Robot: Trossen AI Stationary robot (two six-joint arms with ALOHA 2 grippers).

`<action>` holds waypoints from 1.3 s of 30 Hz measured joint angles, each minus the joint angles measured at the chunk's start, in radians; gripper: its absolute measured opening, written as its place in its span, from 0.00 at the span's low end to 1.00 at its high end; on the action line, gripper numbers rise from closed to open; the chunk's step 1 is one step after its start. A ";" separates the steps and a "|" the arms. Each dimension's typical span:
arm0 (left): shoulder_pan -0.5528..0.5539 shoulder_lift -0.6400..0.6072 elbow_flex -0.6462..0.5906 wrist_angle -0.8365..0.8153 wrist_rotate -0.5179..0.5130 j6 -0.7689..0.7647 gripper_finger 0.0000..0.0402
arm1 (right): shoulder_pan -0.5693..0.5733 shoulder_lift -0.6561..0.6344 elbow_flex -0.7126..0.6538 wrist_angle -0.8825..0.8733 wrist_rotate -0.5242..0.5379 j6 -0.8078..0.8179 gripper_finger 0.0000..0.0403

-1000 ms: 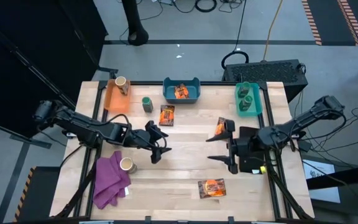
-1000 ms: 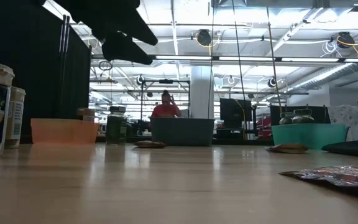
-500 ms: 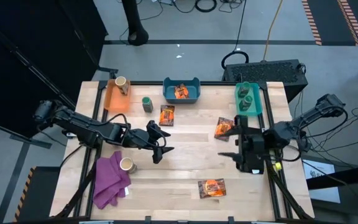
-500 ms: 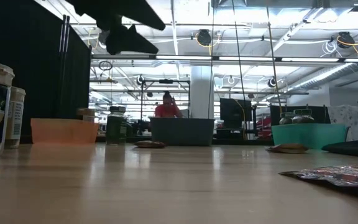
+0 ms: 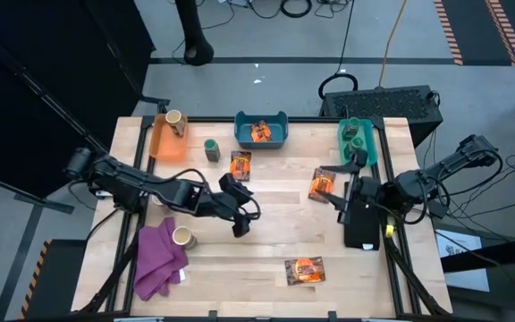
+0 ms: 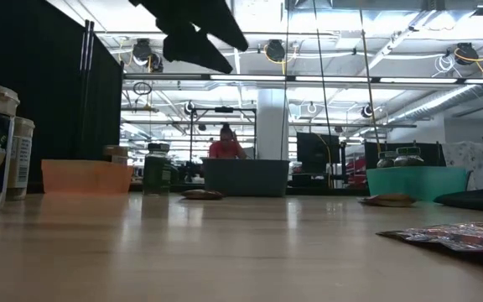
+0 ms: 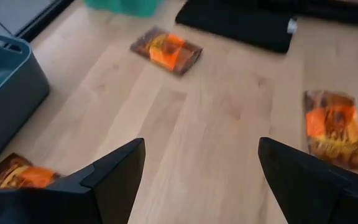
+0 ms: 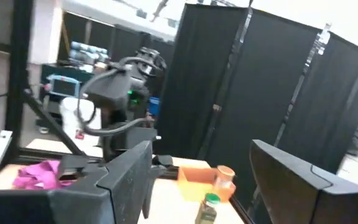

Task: Sort spices by type
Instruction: Put the top left orange seasoning into the dark blue bin

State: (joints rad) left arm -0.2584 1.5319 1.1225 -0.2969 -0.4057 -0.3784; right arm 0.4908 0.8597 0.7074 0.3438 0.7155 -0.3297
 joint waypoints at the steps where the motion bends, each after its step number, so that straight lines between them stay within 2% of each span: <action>1: 0.000 0.007 0.011 -0.024 0.000 0.000 0.79 | 0.000 0.000 0.000 -0.007 0.019 0.004 0.63; 4: 0.001 0.011 0.034 -0.118 -0.004 -0.001 0.79 | 0.000 0.000 0.000 -0.030 0.102 0.007 0.63; 7: 0.013 0.010 0.045 -0.217 -0.063 0.000 0.79 | 0.000 0.000 0.000 -0.036 0.183 0.015 0.63; 11: 0.052 0.015 0.045 -0.320 -0.104 0.109 0.79 | -0.006 0.000 0.000 -0.035 0.253 0.034 0.63; 17: 0.146 0.085 0.044 -0.336 -0.102 0.281 0.79 | -0.031 0.002 0.000 -0.046 0.254 0.049 0.63; 26: 0.257 0.196 0.044 -0.324 -0.092 0.421 0.79 | -0.061 0.003 0.000 -0.089 0.251 0.057 0.63; 36: 0.345 0.258 0.043 -0.253 0.079 0.511 0.79 | -0.066 0.003 0.000 -0.114 0.251 0.065 0.63; 39: 0.361 0.274 0.043 -0.262 0.094 0.561 0.79 | -0.066 0.003 0.000 -0.116 0.251 0.067 0.63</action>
State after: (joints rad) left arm 0.1030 1.8062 1.1656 -0.5585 -0.3114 0.1828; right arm 0.4248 0.8623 0.7074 0.2283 0.9665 -0.2623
